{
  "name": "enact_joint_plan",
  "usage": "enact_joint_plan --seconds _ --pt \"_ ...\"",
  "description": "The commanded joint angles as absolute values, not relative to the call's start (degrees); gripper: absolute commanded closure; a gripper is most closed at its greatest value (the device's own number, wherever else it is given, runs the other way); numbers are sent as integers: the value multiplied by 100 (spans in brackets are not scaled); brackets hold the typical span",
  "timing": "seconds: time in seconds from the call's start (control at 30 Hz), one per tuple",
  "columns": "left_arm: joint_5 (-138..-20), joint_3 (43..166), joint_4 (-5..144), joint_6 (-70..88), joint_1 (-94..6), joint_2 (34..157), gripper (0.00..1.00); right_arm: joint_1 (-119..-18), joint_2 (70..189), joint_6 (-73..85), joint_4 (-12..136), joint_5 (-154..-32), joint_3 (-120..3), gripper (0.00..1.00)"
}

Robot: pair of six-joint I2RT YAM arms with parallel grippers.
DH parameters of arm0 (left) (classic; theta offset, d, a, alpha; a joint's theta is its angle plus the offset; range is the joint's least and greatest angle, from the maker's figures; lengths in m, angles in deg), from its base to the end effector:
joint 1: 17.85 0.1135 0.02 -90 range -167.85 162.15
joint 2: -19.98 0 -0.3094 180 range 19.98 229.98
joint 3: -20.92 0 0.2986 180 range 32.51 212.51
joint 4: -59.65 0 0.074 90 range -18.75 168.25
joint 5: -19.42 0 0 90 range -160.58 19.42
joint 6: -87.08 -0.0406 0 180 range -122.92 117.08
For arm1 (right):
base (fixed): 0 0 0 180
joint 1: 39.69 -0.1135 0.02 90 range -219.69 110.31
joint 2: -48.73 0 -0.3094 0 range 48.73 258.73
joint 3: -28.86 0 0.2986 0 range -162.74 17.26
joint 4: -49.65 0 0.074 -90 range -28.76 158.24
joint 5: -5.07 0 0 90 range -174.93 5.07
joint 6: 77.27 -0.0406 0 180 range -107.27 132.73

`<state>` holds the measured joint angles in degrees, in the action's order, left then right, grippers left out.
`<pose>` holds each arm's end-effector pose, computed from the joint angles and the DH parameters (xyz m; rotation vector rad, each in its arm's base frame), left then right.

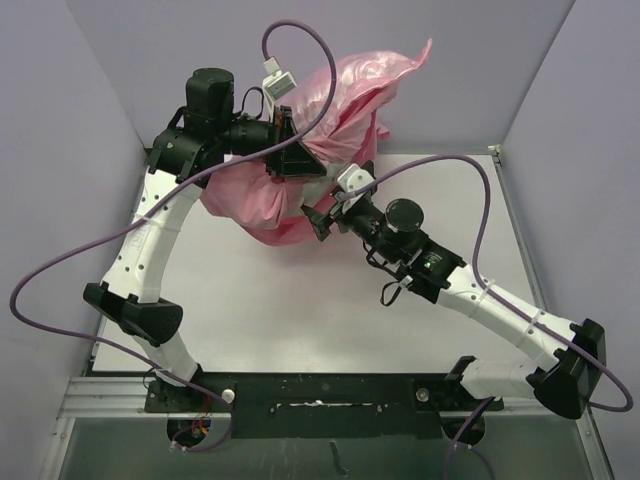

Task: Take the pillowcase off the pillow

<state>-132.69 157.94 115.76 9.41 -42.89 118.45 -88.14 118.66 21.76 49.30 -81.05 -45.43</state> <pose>0.3361 -0.1966 0.5776 0.9847 1.6949 -1.4439 0.2181 0.2419 0.4362 -0.6766 1.3492 0.5042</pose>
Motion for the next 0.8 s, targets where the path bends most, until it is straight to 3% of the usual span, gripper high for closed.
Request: enact_joint_plan --seconds 0.0,0.27,0.3,0.5,0.77 --pt "-13550 16181 11865 811 -4344 11875 100 -8808 11883 3070 4292 -7960 -4657 1" --pt "-13748 16321 12012 925 -4447 11881 100 -8982 12861 3654 3684 -7922 -5357 10" --pt "-13788 16328 12040 921 -4441 11863 100 -8991 12903 3650 3488 -7873 -5339 17" --pt "-13944 16440 12089 984 -4261 11764 100 -8975 12840 3243 2836 -7802 -5097 99" --pt "-13833 16458 11803 677 -3312 11334 100 -8914 12359 2344 2658 -7624 -4346 100"
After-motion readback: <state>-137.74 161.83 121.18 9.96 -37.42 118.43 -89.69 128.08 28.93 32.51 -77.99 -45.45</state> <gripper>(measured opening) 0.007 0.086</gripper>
